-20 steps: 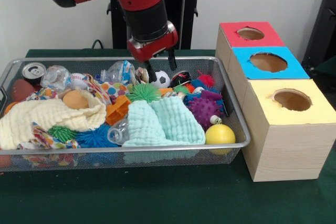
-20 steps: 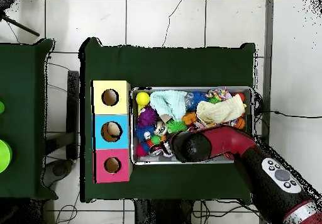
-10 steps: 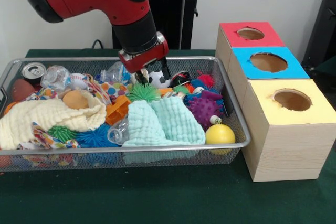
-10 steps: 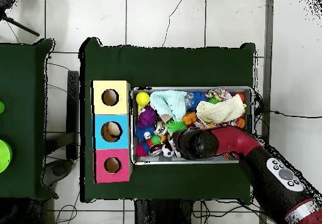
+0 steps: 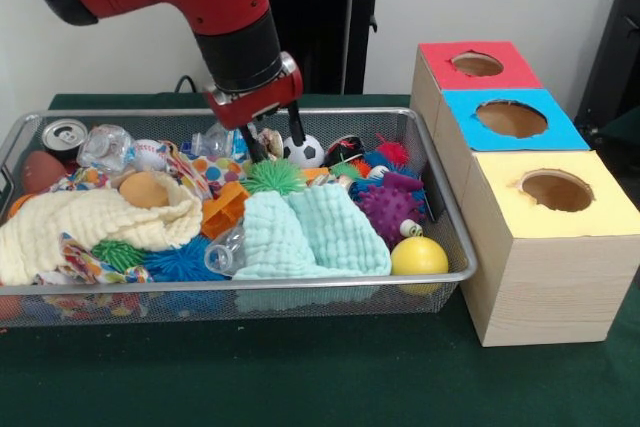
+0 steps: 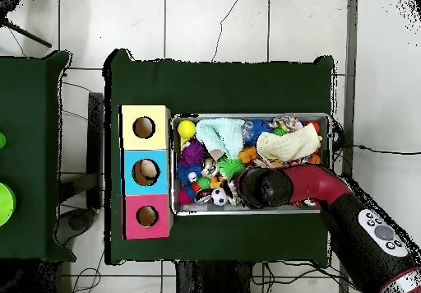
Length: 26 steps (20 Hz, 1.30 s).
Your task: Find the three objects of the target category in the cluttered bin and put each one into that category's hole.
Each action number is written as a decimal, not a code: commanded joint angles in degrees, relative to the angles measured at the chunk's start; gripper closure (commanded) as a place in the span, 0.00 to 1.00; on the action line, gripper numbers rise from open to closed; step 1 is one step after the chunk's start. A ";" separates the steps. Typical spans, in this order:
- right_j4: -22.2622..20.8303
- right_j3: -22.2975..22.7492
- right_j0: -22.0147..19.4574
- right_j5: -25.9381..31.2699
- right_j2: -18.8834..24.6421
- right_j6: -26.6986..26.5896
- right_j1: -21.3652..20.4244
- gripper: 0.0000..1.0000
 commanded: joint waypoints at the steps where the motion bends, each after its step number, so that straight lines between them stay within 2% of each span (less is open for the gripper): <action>1: -4.35 1.77 -0.77 3.24 -1.90 -8.44 -6.73 0.00; 5: -4.91 3.35 0.56 0.23 -4.25 -2.40 -9.52 0.00; 8: -6.56 3.66 3.14 -4.01 -7.69 4.93 -11.48 0.00; 10: -7.80 3.25 5.17 -7.10 -10.38 9.70 -11.83 0.00; 13: -8.29 2.89 7.51 -9.71 -13.97 13.60 -11.78 0.00; 20: -7.50 5.17 13.42 -19.07 -23.60 20.61 -10.83 0.00; 26: -3.64 7.73 17.62 -22.93 -30.05 22.01 -10.79 0.00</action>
